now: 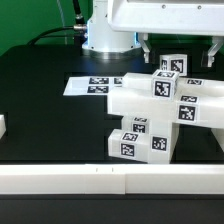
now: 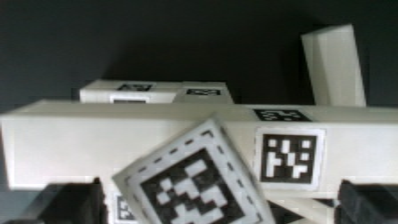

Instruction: Assemble chair

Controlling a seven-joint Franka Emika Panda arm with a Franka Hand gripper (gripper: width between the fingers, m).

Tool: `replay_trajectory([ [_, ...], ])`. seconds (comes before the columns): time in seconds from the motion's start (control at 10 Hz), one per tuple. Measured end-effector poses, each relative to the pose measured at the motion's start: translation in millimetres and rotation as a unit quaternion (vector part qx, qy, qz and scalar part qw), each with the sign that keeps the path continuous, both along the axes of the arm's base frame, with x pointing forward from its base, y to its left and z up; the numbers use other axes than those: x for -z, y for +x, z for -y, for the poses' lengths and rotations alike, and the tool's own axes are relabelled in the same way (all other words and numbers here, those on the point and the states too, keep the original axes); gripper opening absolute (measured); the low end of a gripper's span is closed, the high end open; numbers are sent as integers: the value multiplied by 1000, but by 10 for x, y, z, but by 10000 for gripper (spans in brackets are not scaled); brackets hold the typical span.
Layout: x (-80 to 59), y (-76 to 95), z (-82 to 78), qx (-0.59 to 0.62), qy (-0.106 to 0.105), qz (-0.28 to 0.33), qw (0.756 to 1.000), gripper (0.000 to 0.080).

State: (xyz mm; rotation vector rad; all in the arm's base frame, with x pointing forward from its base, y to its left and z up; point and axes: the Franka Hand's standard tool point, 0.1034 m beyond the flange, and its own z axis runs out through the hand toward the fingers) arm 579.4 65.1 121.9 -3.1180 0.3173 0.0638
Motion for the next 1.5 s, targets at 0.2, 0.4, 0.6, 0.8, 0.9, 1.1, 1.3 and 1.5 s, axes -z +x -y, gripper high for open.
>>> replay_trajectory([
  [0.2, 16, -4, 0, -65, 1, 3, 998, 649],
  [0.4, 25, -8, 11, -102, 2, 3, 995, 649],
  [0.6, 26, -9, 13, -101, 2, 3, 995, 649],
  [0.8, 26, -8, 17, -101, 2, 3, 995, 413],
  [0.9, 27, -8, 18, -101, 2, 3, 995, 290],
  [1.1, 27, -8, 18, -84, 2, 2, 996, 290],
  [1.3, 29, -6, 41, -9, 12, 2, 1000, 290],
  [1.5, 33, 4, 71, 100, 29, -1, 995, 291],
])
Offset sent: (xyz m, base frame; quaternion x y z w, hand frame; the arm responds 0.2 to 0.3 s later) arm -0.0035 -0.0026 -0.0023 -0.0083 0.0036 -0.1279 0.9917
